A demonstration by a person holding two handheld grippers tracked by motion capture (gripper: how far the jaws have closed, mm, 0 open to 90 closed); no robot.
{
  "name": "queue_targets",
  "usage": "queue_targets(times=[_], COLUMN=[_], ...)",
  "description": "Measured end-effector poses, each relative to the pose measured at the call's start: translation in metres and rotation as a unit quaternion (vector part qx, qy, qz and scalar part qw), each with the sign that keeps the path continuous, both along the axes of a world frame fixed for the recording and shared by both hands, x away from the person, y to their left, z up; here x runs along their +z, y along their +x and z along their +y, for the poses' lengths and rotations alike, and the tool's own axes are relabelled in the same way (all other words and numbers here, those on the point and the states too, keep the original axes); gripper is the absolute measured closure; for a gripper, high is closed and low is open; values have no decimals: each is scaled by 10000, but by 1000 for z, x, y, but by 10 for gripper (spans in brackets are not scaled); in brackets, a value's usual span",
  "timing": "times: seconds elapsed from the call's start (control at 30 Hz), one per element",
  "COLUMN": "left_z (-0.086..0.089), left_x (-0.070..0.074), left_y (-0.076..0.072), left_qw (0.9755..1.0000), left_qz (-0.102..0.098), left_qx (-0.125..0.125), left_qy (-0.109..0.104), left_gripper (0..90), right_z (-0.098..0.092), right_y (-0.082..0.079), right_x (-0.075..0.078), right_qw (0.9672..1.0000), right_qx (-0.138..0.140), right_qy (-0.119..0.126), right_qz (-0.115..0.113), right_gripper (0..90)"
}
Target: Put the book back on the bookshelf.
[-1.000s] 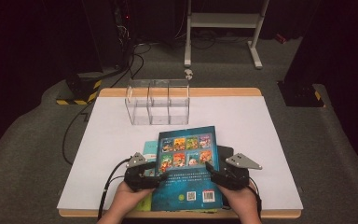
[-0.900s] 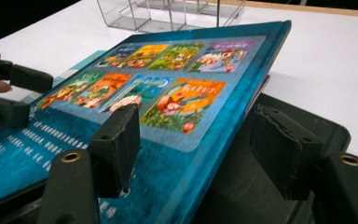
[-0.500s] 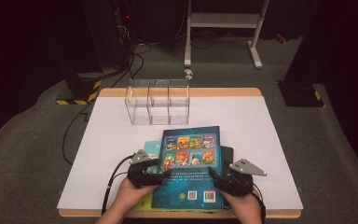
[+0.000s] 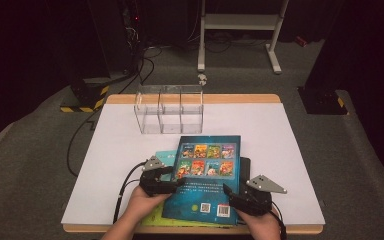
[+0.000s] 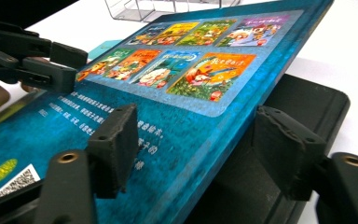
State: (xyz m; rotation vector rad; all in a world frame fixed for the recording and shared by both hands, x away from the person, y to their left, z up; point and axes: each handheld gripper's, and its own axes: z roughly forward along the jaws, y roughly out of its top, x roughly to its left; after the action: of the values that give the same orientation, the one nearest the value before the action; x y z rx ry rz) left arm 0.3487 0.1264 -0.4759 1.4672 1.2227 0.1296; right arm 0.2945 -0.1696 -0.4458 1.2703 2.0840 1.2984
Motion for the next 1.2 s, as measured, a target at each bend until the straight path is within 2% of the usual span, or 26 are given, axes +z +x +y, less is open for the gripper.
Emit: queue_targets(times=[0.03, 0.13, 0.23, 0.37, 0.53, 0.7, 0.83, 0.97, 1.03, 1.13, 1.2], left_z=[-1, 1, 1, -3, -3, -2, -4, -10, -14, -17, -19], left_x=[0, 0, 0, 1, 0, -1, 0, 2, 3, 3, 5], left_y=[2, 6, 9, 11, 13, 12, 11, 8, 8, 6, 1], left_qw=[10000, 10000, 9999, 9999, 9999, 9998, 10000, 10000, 10000, 10000, 9996], left_qz=[-16, -15, 9, -65, -37, 23, 29, 16, -8, -46, -255], left_qx=[-4, -38, 59, 94, 100, 147, 75, 15, -31, -58, -41], left_qy=[14, -4, -87, 51, 12, -101, -56, -22, -24, -18, 145], left_gripper=[257, 264, 275, 272, 268, 271, 271, 271, 271, 271, 282], right_z=[0, 2, 3, 2, 2, 1, 5, -1, -5, -9, -9], right_y=[4, 9, 14, 20, 29, 29, 23, 13, 14, 22, 26], right_x=[2, 5, 6, 8, 5, 2, 2, 3, 3, 3, 3], right_qw=[10000, 10000, 9999, 9998, 9995, 9995, 9997, 9997, 9996, 9989, 9986], right_qx=[-15, -41, -122, -221, -279, -295, -224, -261, -287, -394, -424], right_qy=[84, 50, 23, -24, -105, 86, -34, 6, 29, 98, 100], right_qz=[35, 11, -1, -24, 62, 110, 86, 36, 64, 230, 284], right_gripper=[279, 271, 270, 272, 275, 266, 253, 257, 251, 225, 216])
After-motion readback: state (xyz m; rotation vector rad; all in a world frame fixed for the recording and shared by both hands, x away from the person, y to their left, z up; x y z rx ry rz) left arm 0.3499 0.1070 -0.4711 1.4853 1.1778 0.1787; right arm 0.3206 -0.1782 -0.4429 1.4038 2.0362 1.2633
